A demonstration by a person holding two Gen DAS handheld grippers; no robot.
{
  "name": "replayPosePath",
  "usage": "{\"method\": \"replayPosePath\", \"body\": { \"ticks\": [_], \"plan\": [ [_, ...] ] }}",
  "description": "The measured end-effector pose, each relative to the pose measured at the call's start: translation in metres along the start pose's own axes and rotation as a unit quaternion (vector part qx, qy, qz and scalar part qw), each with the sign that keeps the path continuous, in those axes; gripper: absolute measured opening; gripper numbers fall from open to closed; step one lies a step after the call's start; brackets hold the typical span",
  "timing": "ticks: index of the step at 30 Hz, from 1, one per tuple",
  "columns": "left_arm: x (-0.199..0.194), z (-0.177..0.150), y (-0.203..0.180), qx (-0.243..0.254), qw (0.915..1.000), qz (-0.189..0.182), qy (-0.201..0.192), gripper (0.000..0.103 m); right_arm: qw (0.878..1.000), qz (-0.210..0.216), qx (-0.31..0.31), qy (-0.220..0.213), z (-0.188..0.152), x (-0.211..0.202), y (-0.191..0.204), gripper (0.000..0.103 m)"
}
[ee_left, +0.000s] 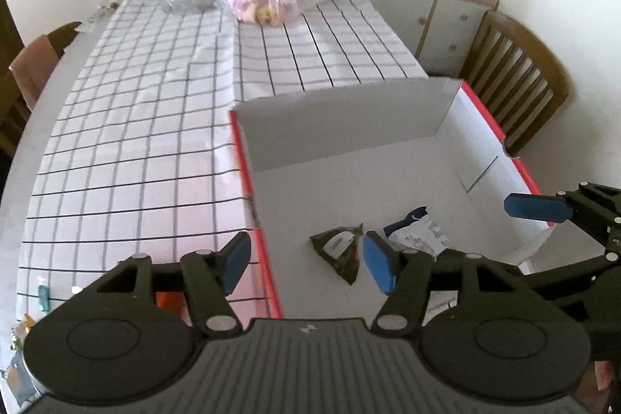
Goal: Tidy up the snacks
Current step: 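Open both grippers to drop the packets into the red box, then move both grippers back to the snack pile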
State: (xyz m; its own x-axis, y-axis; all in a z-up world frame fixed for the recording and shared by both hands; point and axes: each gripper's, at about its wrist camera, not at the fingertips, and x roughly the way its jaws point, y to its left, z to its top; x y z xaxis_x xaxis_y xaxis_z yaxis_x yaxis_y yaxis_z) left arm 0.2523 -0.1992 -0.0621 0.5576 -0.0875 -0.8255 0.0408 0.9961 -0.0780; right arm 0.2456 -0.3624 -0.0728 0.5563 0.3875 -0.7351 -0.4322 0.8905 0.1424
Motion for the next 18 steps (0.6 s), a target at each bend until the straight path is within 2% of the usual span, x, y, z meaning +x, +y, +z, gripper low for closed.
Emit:
{"method": "replayPosePath", "body": {
  "ticks": [11, 18],
  "plan": [
    [-0.066, -0.024, 0.06, -0.015, 0.9971, -0.02, -0.072, 0.072, 0.998, 0.02, 0.001, -0.057, -0.003, -0.042, 0.068, 0.1],
    [-0.094, -0.039, 0.107, -0.03, 0.9941, -0.006, -0.104, 0.08, 0.998, 0.022, -0.01, -0.066, -0.013, -0.047, 0.113, 0.103]
  ]
}}
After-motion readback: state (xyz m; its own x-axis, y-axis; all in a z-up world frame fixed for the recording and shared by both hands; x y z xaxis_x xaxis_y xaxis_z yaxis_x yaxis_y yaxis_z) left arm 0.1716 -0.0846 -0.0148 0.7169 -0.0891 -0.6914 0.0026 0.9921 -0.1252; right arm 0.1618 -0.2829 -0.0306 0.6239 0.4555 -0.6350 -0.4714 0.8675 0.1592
